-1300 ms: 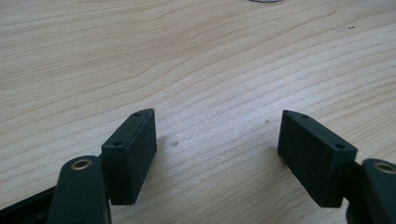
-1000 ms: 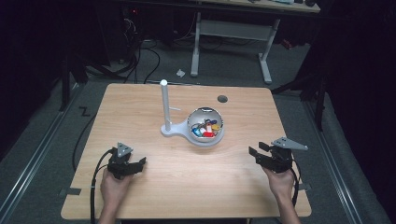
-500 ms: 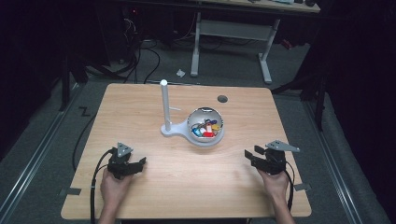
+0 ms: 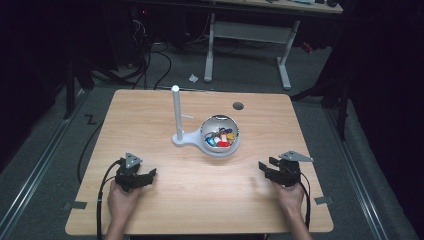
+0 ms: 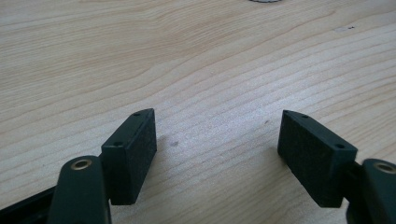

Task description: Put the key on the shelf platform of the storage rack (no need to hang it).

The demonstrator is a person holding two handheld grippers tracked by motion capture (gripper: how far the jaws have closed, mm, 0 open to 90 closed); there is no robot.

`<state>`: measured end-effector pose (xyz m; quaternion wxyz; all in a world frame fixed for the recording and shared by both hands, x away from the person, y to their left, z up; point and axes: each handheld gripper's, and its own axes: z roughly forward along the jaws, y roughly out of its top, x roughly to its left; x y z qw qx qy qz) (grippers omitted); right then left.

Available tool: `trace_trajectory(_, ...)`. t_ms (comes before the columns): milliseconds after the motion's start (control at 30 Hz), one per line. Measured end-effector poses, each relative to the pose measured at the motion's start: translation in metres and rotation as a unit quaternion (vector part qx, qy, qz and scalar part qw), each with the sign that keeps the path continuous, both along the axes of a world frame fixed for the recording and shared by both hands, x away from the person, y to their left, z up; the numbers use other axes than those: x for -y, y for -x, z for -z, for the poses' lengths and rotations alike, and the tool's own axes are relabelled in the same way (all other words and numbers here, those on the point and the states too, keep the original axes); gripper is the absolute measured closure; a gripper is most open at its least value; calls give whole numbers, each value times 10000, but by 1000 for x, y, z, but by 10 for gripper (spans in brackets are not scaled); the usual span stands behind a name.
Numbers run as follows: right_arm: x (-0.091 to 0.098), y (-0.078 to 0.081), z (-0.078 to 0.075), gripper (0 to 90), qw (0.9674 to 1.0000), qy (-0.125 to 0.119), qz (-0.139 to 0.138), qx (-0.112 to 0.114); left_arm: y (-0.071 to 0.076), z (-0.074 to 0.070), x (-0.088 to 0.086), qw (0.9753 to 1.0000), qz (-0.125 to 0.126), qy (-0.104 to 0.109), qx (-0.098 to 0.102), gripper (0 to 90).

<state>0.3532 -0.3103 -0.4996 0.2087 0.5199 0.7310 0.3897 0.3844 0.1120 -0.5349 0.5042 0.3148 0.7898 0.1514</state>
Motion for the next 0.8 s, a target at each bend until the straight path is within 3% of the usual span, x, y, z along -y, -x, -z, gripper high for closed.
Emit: trace_trajectory(800,2,-11,22,461,9991,310,228,-151,0,0,0,10000,3,-6,3,285)
